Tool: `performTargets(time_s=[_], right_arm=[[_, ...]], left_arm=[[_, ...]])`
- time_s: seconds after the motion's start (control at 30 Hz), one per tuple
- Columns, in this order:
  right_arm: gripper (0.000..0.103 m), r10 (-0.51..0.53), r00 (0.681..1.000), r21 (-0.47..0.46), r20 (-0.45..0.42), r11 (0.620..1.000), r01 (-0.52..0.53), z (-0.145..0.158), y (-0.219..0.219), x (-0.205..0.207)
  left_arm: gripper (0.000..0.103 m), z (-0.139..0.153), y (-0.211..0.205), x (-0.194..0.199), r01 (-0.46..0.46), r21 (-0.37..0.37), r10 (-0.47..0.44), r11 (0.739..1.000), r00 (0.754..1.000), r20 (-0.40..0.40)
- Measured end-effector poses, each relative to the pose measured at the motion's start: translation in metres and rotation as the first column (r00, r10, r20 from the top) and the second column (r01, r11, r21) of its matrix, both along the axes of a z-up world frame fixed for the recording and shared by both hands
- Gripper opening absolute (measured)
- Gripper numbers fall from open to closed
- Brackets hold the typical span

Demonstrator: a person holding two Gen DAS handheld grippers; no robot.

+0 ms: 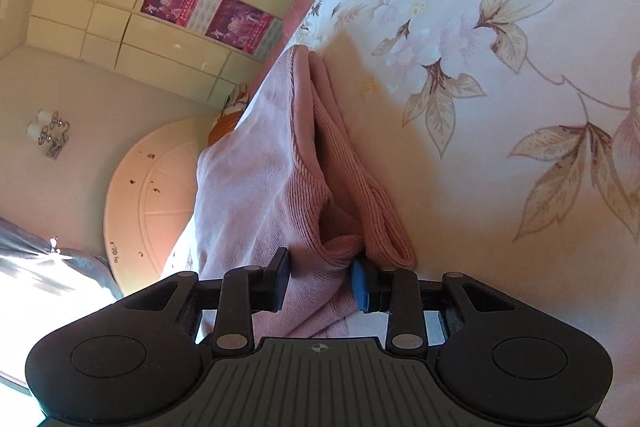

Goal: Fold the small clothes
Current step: 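Open the right gripper and withdraw both grippers from the sweater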

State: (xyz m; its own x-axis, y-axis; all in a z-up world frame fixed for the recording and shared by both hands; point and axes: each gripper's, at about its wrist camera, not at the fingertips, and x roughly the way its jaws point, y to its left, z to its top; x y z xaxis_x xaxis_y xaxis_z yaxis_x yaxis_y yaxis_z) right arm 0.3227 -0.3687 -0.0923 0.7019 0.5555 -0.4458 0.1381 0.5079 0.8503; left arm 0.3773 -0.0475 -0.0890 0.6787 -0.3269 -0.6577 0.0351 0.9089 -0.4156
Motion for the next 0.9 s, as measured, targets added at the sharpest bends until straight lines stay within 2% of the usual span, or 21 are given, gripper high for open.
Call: performTargets(time_s=[0.03,0.1,0.17,0.23,0.3,0.33,0.4,0.43,0.5,0.57,0.6,0.63,0.67,0.7,0.73,0.77,0.83,0.9], right_arm=[[0.007,-0.009,1.000,-0.032,0.019,0.999,0.010,0.004,0.000,-0.002],[0.007,0.004,0.997,-0.077,0.073,0.997,0.002,0.020,0.000,-0.011],[0.007,0.019,0.994,-0.136,0.107,0.991,-0.004,0.038,-0.001,-0.022],[0.007,0.050,0.996,-0.248,0.078,0.968,-0.029,0.041,0.005,-0.026],[0.007,0.079,0.997,-0.338,0.013,0.939,-0.070,0.030,0.013,-0.020],[0.007,0.089,0.996,-0.350,0.016,0.933,-0.078,0.030,0.013,-0.018],[0.020,0.058,0.992,-0.390,0.110,0.921,-0.011,0.047,0.010,-0.026],[0.030,0.040,0.986,-0.430,0.164,0.902,0.035,0.058,0.010,-0.029],[0.030,0.082,0.966,-0.463,0.243,0.886,0.042,0.071,0.016,-0.021],[0.030,0.153,0.955,-0.493,0.255,0.870,-0.008,0.072,0.027,-0.002],[0.028,0.192,0.949,-0.527,0.249,0.849,-0.033,0.068,0.034,0.008],[0.023,0.222,0.953,-0.582,0.205,0.811,-0.064,0.060,0.043,0.021],[0.022,0.238,0.968,-0.638,0.083,0.758,-0.132,0.045,0.049,0.041],[0.022,0.256,0.966,-0.627,0.031,0.758,-0.181,0.036,0.049,0.052],[0.022,0.247,0.967,-0.592,0.055,0.788,-0.167,0.039,0.041,0.056],[0.022,0.234,0.967,-0.587,0.096,0.798,-0.135,0.048,0.037,0.054],[0.022,0.225,0.956,-0.606,0.187,0.792,-0.067,0.064,0.033,0.052],[0.022,0.219,0.955,-0.597,0.200,0.800,-0.059,0.067,0.033,0.062]], left_arm=[[0.071,0.001,-0.001,0.001,0.005,0.012,-0.005,1.000,1.000,-0.005],[0.072,0.005,-0.008,0.005,0.041,0.082,-0.038,0.996,0.999,-0.036],[0.072,0.008,-0.021,0.008,0.096,0.189,-0.087,0.977,0.995,-0.056],[0.071,0.008,-0.029,0.008,0.118,0.242,-0.108,0.963,0.993,-0.054],[0.067,0.015,-0.026,0.007,0.108,0.220,-0.101,0.969,0.994,-0.041],[0.067,0.023,-0.022,0.003,0.091,0.195,-0.092,0.977,0.996,-0.004],[0.068,0.040,-0.017,0.002,0.070,0.168,-0.084,0.983,0.993,0.077],[0.068,0.046,-0.018,0.007,0.064,0.171,-0.082,0.983,0.992,0.099],[0.068,0.047,-0.024,0.027,0.077,0.175,-0.095,0.981,0.991,0.097],[0.068,0.035,-0.032,0.050,0.095,0.189,-0.109,0.977,0.992,0.068],[0.072,0.024,-0.034,0.061,0.106,0.186,-0.114,0.977,0.993,0.035],[0.073,0.013,-0.031,0.069,0.101,0.159,-0.104,0.982,0.995,0.007],[0.074,0.007,-0.025,0.074,0.083,0.103,-0.082,0.991,0.997,-0.012],[0.073,0.007,-0.019,0.078,0.067,0.054,-0.065,0.996,0.997,-0.039],[0.071,0.012,-0.016,0.079,0.060,0.039,-0.058,0.997,0.997,-0.042],[0.070,0.019,-0.016,0.077,0.056,0.053,-0.055,0.997,0.998,-0.013],[0.068,0.029,-0.017,0.080,0.049,0.076,-0.052,0.996,0.998,0.035],[0.068,0.030,-0.016,0.094,0.041,0.058,-0.043,0.997,0.999,0.034]])
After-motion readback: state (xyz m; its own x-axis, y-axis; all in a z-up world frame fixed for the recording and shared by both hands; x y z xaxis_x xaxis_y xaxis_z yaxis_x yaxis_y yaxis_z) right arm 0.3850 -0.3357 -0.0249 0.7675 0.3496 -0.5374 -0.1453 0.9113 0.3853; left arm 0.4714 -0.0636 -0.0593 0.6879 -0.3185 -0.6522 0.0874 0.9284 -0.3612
